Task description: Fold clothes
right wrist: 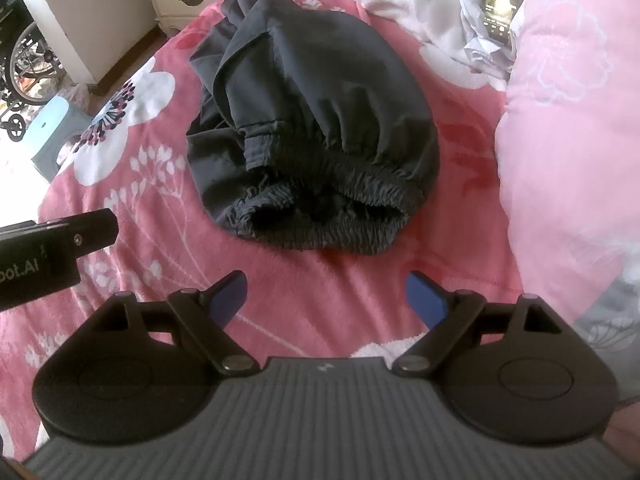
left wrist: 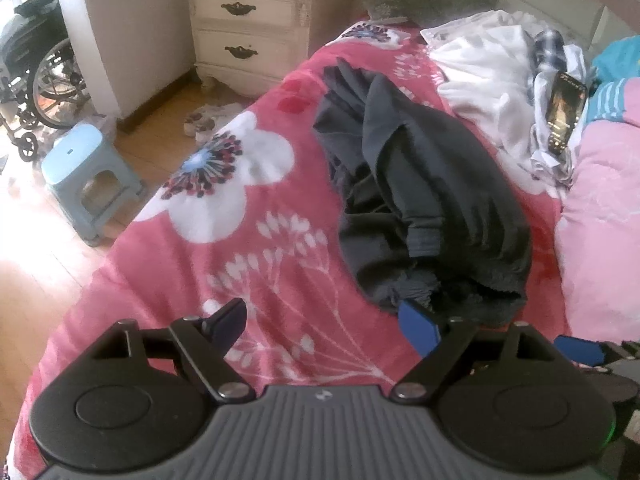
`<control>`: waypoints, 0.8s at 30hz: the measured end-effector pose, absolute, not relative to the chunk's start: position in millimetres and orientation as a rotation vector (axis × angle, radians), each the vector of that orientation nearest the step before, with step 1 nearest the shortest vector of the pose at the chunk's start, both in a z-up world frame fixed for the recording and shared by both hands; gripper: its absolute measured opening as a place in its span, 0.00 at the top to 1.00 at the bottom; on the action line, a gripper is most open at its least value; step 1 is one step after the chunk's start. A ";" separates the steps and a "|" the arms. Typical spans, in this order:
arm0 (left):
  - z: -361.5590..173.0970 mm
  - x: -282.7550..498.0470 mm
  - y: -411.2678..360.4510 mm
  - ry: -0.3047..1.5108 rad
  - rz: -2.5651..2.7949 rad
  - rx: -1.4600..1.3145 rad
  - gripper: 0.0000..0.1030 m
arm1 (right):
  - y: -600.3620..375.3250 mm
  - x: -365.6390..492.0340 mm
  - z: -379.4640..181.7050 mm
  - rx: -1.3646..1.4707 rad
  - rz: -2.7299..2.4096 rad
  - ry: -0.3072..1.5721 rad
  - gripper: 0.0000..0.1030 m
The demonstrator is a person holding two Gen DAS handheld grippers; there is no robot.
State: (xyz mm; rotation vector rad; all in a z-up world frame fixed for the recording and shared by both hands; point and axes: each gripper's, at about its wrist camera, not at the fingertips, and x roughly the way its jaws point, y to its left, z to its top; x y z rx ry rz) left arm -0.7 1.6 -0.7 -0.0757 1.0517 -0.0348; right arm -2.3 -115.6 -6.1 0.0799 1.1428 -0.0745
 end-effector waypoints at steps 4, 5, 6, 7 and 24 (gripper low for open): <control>-2.4 -2.6 5.5 1.048 -0.027 -0.068 0.18 | -116.4 -3.0 -4.5 0.077 -0.078 1.137 0.16; -2.9 -3.0 6.4 1.048 -0.025 -0.066 0.18 | -116.6 -3.2 -4.0 0.077 -0.079 1.136 0.16; -3.3 -3.5 7.4 1.047 -0.023 -0.064 0.18 | -116.8 -3.4 -3.6 0.076 -0.080 1.134 0.16; -3.7 -3.9 8.4 1.046 -0.021 -0.062 0.18 | -117.0 -3.6 -3.2 0.075 -0.081 1.133 0.16; -1.0 -8.9 1.8 1.046 0.036 -0.052 0.09 | -120.4 -6.8 3.5 0.068 -0.096 1.111 0.16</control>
